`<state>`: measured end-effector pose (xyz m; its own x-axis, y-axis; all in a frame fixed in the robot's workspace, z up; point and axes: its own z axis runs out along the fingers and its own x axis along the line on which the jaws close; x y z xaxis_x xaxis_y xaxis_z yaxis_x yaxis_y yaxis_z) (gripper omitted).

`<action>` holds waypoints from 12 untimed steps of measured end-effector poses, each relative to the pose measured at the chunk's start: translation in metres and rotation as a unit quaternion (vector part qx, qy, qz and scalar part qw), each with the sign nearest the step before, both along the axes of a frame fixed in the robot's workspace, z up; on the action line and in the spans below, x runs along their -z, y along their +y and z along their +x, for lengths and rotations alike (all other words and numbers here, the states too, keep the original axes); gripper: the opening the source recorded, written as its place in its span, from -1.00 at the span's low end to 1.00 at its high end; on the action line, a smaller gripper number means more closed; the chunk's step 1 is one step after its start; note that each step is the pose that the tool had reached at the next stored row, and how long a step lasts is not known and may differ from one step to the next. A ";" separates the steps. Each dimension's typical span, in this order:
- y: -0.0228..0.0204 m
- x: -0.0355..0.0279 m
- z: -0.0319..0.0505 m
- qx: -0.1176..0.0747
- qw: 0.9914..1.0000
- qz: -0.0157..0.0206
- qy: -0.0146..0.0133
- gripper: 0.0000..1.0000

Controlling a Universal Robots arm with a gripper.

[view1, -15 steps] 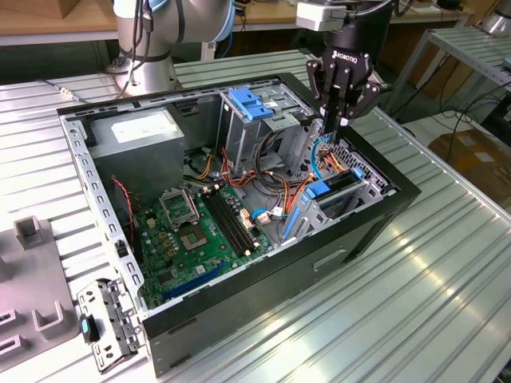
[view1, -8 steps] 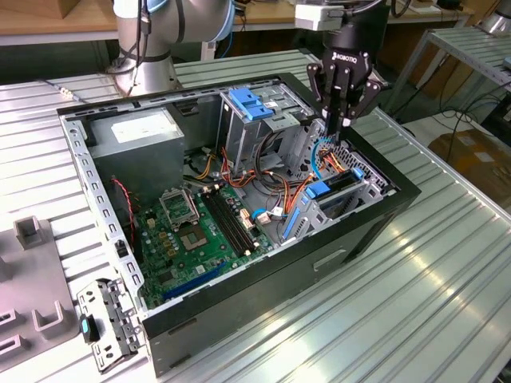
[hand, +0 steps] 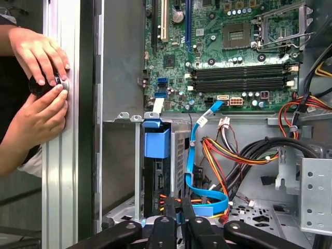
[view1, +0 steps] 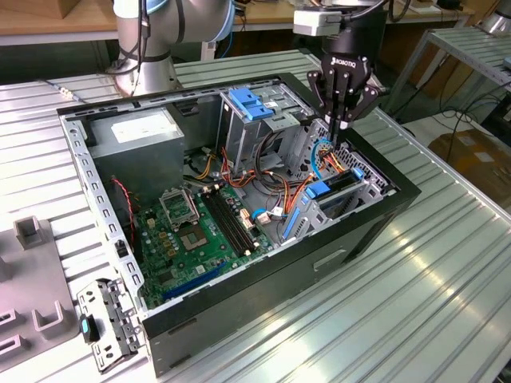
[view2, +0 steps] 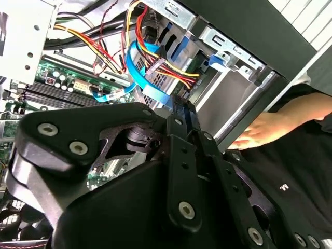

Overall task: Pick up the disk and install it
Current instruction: 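Insert the second disk wire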

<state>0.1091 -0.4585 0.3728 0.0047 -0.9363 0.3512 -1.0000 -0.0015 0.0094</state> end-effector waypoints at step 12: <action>-0.0016 0.0049 -0.0192 0.000 1.000 0.008 -0.019 -0.68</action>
<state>0.0899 -0.4600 0.3679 -0.0076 -0.9417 0.3363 -0.9996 -0.0019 -0.0281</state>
